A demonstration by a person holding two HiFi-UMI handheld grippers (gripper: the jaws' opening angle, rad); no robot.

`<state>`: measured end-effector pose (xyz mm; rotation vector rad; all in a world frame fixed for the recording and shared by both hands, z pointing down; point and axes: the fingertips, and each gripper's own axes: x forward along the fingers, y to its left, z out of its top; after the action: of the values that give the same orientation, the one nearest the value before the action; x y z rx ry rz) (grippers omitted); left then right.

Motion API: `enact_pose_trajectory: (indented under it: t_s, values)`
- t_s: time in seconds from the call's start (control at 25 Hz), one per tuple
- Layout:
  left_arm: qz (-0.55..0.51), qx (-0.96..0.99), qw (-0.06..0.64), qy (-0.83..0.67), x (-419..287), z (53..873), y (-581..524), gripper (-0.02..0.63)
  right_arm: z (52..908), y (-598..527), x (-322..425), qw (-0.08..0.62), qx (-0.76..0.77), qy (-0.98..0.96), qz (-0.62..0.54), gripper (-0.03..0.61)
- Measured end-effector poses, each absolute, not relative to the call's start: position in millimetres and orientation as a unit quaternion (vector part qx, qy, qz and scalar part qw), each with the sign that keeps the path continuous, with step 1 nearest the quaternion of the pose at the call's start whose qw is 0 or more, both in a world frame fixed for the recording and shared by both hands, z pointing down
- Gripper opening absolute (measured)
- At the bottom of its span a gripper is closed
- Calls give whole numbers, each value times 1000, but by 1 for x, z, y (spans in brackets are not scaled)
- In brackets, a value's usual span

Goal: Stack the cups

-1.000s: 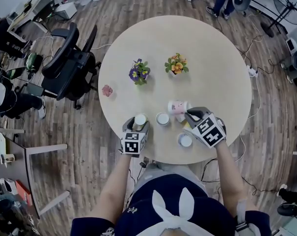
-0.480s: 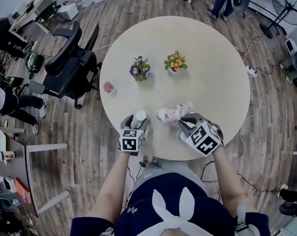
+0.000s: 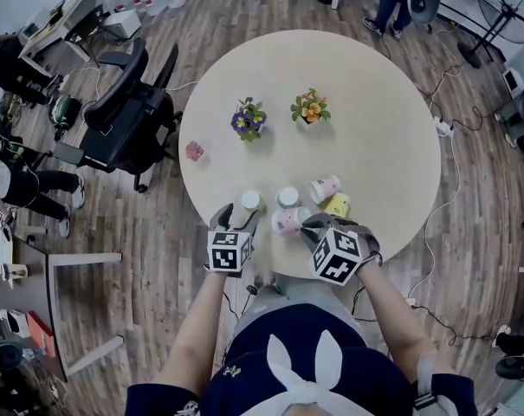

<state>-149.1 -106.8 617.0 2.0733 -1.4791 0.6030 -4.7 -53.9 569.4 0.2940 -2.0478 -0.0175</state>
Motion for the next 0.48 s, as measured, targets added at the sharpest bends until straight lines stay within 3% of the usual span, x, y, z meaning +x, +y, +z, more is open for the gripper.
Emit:
enact_pose_trajectory:
  t_s: [0.48]
  values:
    - [241, 771, 260, -529, -146, 615, -88, 285, 629, -49, -8, 650, 60, -731, -197, 34]
